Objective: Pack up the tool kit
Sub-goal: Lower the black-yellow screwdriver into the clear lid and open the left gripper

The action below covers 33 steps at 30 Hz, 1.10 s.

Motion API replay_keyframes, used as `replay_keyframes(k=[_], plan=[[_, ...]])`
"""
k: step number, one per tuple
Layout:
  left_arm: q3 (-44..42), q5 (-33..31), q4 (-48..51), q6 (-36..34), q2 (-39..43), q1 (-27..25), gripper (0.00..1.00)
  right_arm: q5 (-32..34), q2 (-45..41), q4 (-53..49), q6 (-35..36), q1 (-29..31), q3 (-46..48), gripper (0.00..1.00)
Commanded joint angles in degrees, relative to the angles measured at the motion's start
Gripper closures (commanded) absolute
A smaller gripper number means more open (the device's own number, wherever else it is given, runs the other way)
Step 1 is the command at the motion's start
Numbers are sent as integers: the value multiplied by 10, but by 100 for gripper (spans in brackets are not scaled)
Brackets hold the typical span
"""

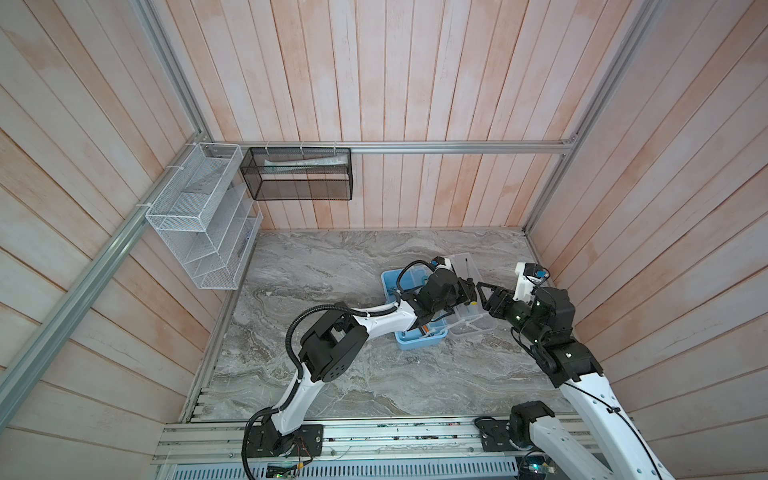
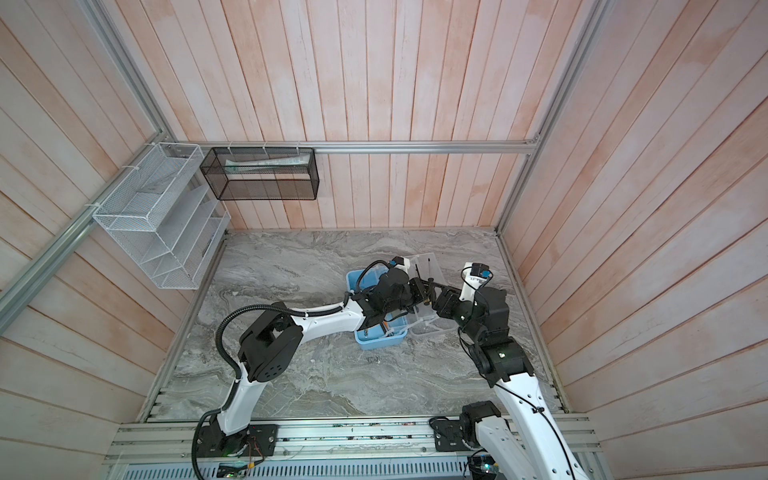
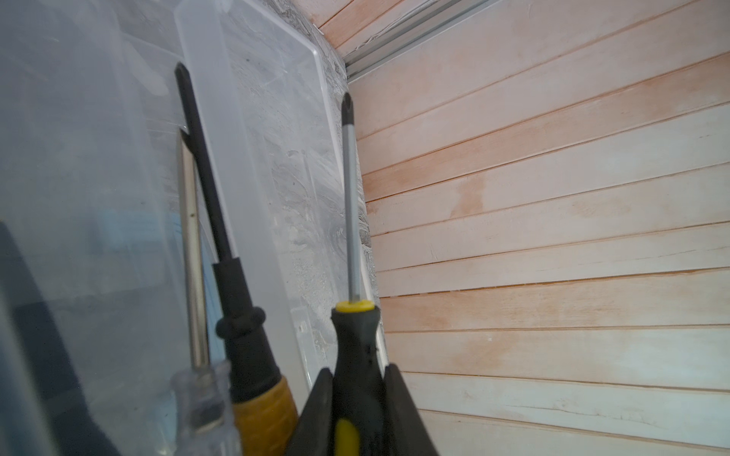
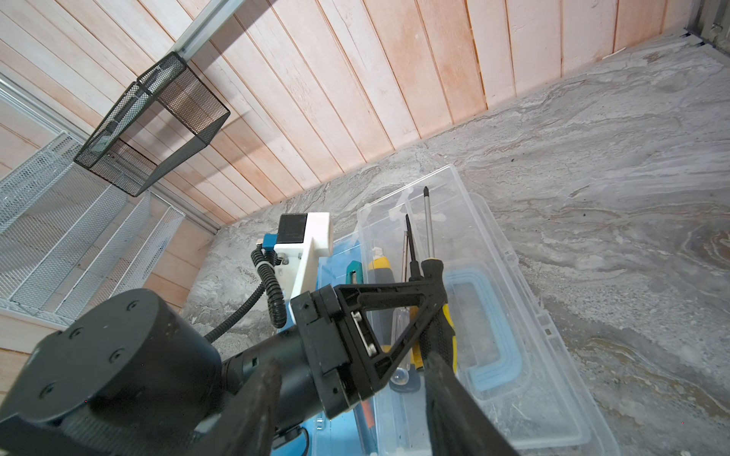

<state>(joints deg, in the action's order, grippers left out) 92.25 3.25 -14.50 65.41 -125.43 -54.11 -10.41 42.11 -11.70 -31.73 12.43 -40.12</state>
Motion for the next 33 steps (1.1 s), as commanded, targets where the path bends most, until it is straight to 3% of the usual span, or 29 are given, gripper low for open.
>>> replay_keyframes(k=[1, 14, 27, 33], plan=[[15, 10, -1, 5, -13, 2, 81, -7, 0, 10, -1, -3, 5, 42], [18, 23, -2, 7, -20, 6, 73, -11, 13, 21, -4, -3, 9, 42], [37, 20, 33, 10, -29, 10, 75, -16, 34, 31, -4, -4, 6, 41], [38, 16, 37, 12, -30, 11, 68, -17, 36, 34, -2, -4, 8, 38]])
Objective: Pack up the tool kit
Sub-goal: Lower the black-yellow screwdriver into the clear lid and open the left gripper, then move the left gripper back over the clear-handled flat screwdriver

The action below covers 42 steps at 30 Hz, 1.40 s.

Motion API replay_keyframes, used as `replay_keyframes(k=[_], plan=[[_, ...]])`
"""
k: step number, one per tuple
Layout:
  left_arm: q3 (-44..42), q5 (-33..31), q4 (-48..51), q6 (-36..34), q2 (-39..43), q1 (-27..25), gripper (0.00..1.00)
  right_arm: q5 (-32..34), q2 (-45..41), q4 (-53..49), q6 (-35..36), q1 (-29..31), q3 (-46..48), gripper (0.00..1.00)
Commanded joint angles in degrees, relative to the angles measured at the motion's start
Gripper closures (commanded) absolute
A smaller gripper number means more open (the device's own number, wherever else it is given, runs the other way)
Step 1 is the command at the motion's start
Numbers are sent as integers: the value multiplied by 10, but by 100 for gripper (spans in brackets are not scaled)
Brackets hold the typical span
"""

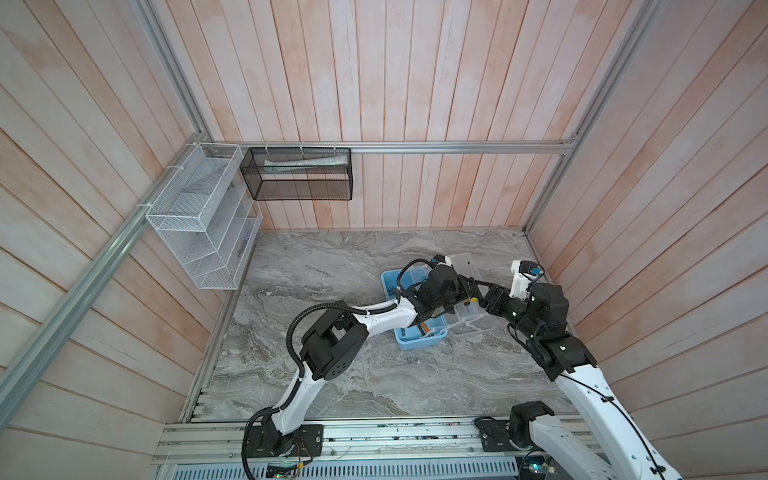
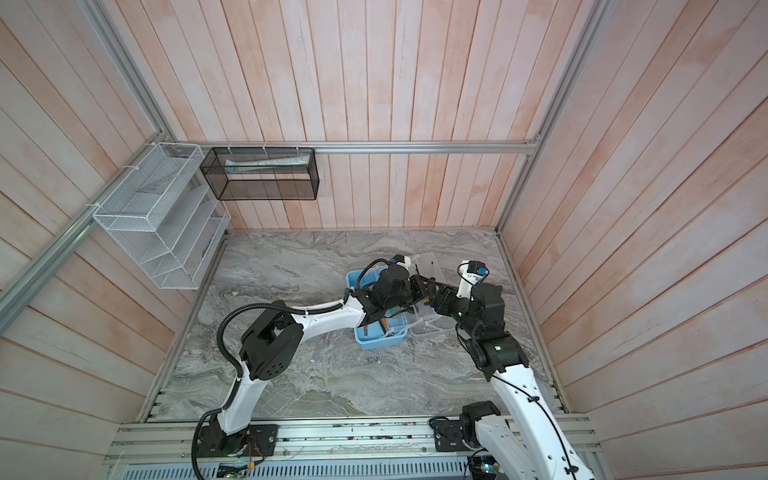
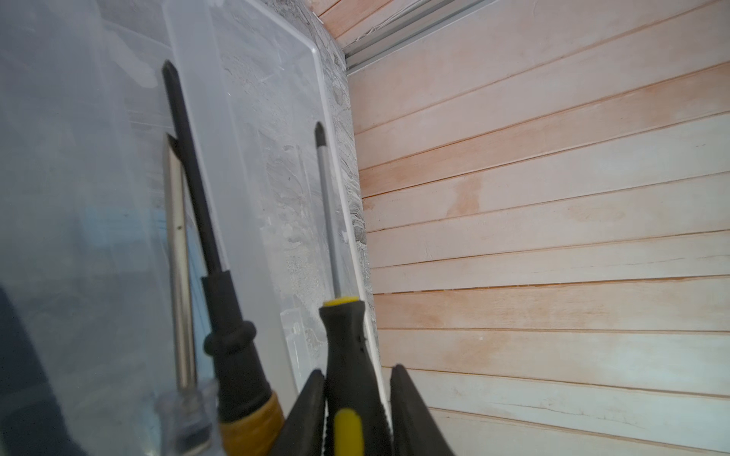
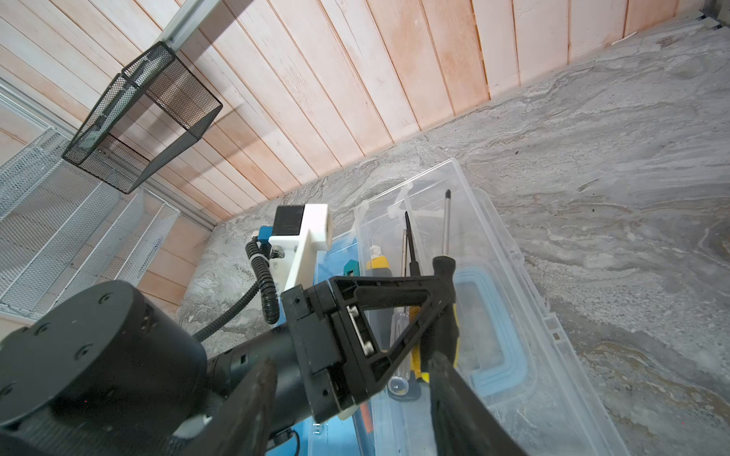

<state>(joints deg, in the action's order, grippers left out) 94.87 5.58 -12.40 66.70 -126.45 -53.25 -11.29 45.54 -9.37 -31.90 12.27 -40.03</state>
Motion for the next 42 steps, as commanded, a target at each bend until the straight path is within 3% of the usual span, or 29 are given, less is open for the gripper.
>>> replay_keyframes(k=[1, 8, 12, 19, 23, 28, 31, 36, 42], plan=[[13, -8, 17, -1, -20, 3, 67, -8, 2, 11, 0, -3, 8, 37], [10, 4, 7, -5, -20, 8, 66, -9, 3, 12, 1, -4, 9, 36], [-9, 19, -7, -54, 8, 20, 66, -8, 7, 8, 5, -5, -1, 37], [-80, -31, 82, -205, 137, 43, 53, -3, 29, 3, 8, -5, -24, 37], [-157, -73, 159, -281, 235, 60, 45, 34, 39, -14, 30, -5, -32, 37], [-234, -141, 268, -339, 328, 77, 45, 44, 46, -25, 48, -5, -34, 37], [-269, -172, 322, -353, 367, 84, 45, 29, 54, -34, 47, -5, -29, 40], [-349, -164, 346, -341, 422, 97, 46, 12, 55, -59, 41, 3, -23, 46], [-413, -165, 384, -320, 445, 97, 51, 52, 56, -84, 22, 67, -21, 46]])
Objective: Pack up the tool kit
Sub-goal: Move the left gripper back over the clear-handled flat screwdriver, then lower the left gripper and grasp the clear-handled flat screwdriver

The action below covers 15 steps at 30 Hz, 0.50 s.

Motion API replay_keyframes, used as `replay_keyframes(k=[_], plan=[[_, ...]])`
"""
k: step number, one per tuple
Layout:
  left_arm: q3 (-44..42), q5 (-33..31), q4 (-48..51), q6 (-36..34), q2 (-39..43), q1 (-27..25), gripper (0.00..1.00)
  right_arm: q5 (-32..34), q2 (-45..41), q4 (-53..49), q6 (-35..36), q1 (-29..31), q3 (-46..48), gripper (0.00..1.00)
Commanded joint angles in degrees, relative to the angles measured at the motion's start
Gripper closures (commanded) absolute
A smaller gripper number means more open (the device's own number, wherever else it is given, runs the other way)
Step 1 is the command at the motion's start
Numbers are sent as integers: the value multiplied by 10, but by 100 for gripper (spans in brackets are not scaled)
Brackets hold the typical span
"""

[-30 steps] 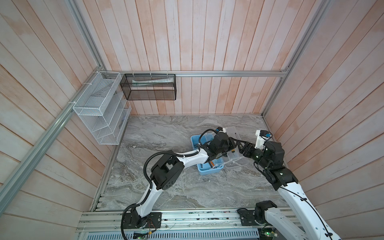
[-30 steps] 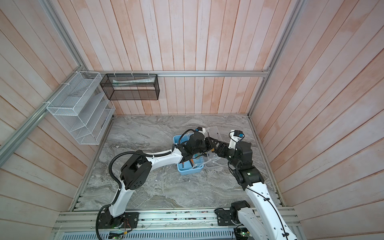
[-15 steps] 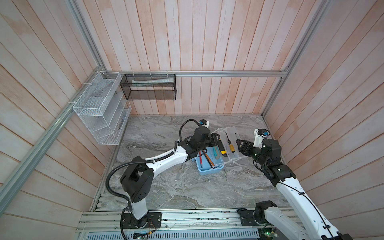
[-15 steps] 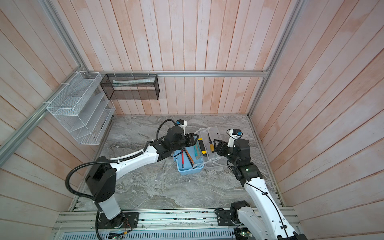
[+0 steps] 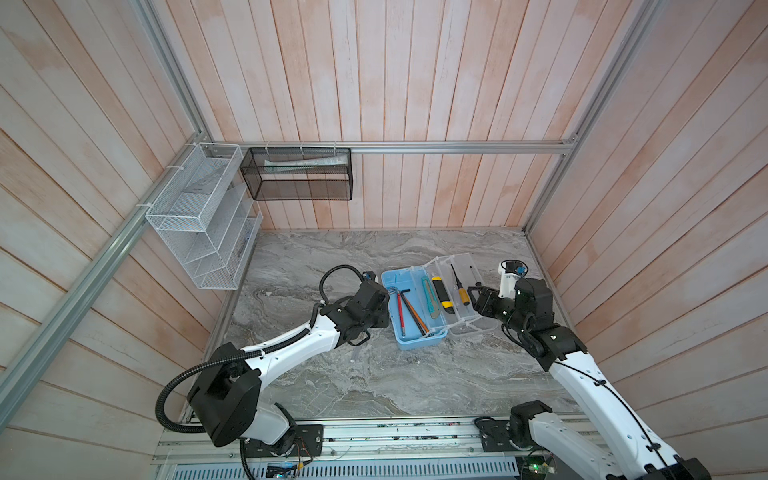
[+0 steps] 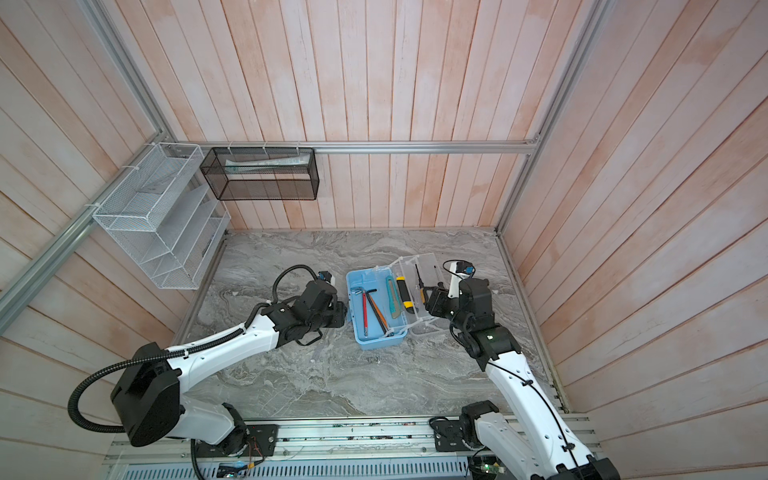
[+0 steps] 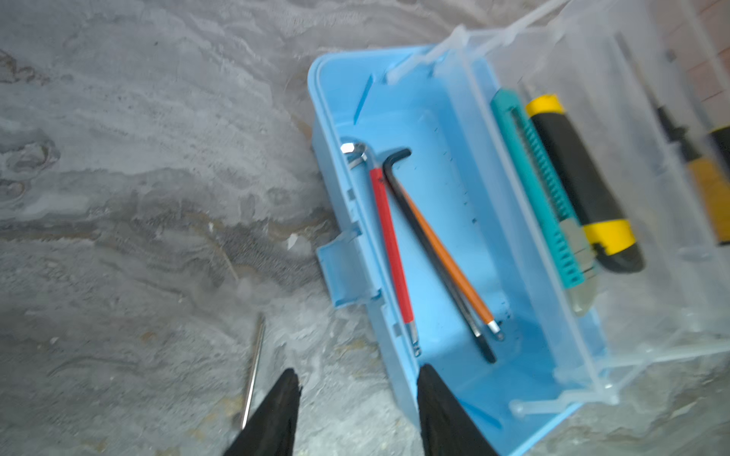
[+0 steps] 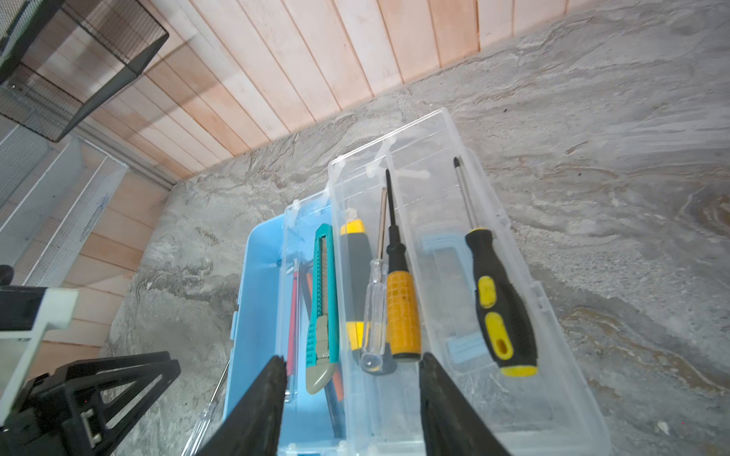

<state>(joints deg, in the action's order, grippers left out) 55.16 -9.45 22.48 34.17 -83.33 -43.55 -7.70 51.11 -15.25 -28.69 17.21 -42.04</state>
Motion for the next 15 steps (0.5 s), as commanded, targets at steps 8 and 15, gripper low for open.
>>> replay_keyframes(k=[8, 15], plan=[[-69, -26, 111, 26, 33, 0, 55, 21, 17, -1, -31, 47, 8, 46], [-95, -29, 123, 35, 36, 0, 59, 15, 32, 18, -34, 52, 8, 46]])
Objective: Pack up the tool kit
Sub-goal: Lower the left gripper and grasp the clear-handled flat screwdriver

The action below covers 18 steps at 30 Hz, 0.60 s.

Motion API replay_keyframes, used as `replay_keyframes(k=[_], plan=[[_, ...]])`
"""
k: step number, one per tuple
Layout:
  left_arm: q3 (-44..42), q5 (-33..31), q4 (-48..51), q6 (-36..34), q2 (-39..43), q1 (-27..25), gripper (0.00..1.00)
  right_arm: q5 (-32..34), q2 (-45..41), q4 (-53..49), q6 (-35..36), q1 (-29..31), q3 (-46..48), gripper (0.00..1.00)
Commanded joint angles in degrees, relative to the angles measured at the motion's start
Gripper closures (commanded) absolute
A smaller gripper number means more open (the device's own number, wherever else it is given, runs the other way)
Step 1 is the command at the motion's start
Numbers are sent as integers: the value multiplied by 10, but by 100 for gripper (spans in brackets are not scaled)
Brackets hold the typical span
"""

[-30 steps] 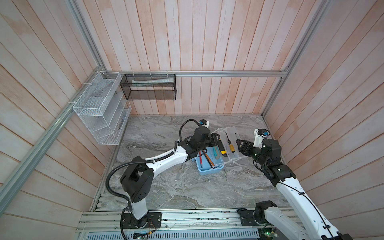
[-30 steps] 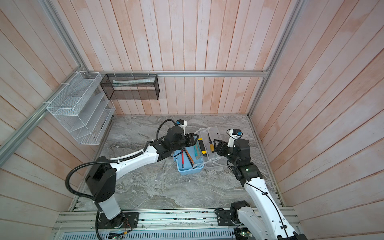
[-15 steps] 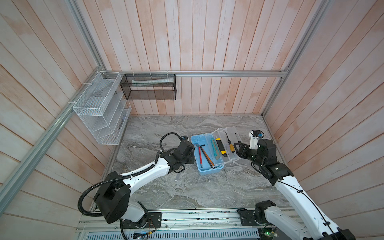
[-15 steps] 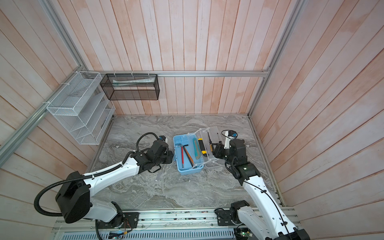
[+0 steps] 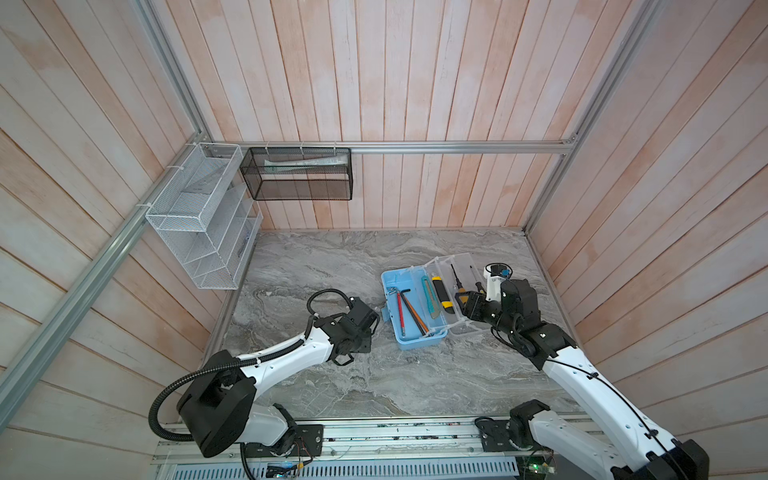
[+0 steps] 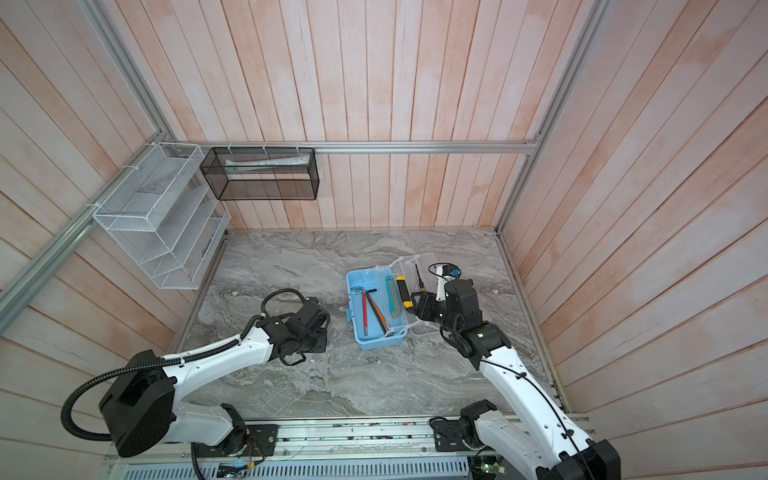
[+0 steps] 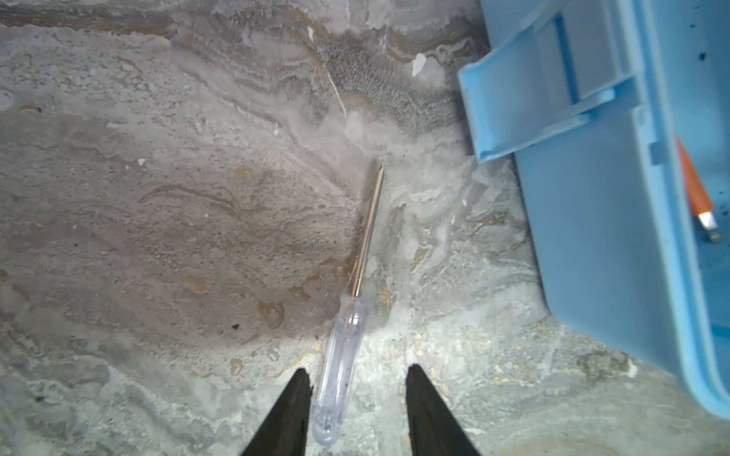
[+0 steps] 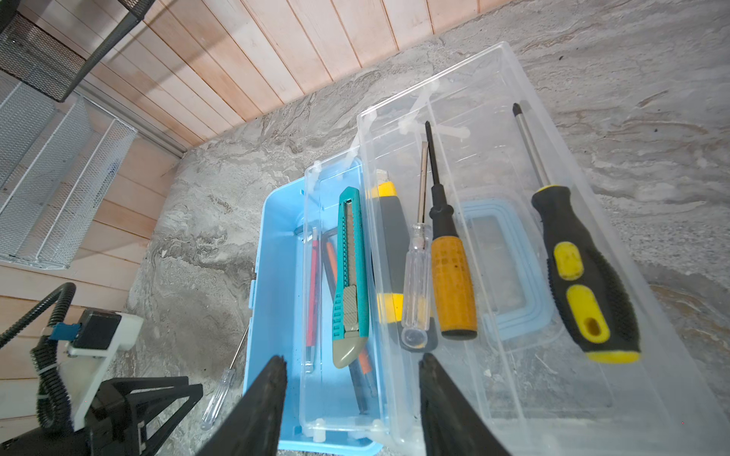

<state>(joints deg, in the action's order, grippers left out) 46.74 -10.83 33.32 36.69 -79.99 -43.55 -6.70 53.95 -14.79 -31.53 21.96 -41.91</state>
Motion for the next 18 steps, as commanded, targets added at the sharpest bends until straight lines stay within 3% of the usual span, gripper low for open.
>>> replay_keyframes(k=[1, 18], plan=[[-11, -16, 10, 10, 0, 0, 60, 5, 4, 15, -6, 5, 8, 46], [-2, -10, -44, -2, -82, 0, 68, 12, -8, 25, -11, 5, 22, 46]])
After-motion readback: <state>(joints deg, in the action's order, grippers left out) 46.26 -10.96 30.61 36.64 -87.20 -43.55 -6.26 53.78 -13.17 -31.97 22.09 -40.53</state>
